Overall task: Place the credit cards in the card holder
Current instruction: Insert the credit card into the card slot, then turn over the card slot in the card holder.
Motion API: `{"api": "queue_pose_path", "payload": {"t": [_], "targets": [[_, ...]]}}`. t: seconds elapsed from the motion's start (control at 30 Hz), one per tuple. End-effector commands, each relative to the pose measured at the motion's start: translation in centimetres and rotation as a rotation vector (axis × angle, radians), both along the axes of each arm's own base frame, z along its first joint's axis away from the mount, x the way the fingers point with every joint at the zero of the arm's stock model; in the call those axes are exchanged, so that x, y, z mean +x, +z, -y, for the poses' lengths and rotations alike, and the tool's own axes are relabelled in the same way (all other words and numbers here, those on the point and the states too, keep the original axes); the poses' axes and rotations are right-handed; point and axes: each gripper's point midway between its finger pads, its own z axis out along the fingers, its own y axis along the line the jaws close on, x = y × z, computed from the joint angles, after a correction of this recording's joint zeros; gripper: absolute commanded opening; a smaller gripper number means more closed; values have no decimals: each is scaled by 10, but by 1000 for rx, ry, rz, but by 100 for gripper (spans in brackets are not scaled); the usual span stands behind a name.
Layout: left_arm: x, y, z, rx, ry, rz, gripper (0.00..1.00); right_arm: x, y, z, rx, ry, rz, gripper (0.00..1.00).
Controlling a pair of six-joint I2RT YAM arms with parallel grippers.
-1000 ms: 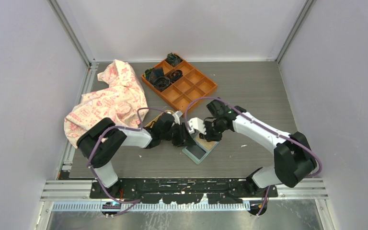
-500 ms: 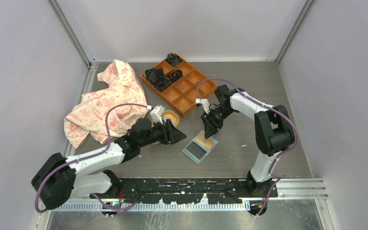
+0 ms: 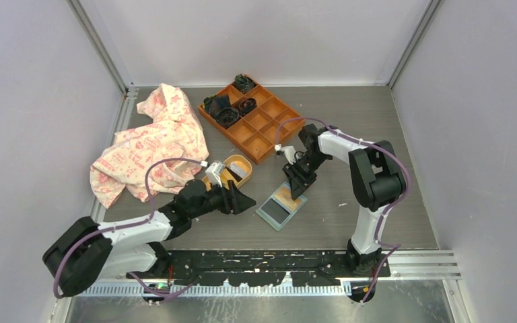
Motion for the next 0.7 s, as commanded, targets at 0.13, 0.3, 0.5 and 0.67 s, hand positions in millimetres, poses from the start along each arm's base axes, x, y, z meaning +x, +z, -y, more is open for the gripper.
{"api": "queue_pose_path", "payload": {"t": [0.13,0.3,0.5,0.67], "targets": [[-12,9,42,-103,-147,-12,54,11,-6,4,-57,-22,15,45],[-20,-16,59,-30,-174,-46,48,10,-8,5,-71,-17,13,46],[-17,-51,60,82,-148,-115,38,-1,5,-11,27,-5,-83,42],[-16,-70,59,135,-138,-154,35,-9,22,-24,128,-7,-153,39]]}}
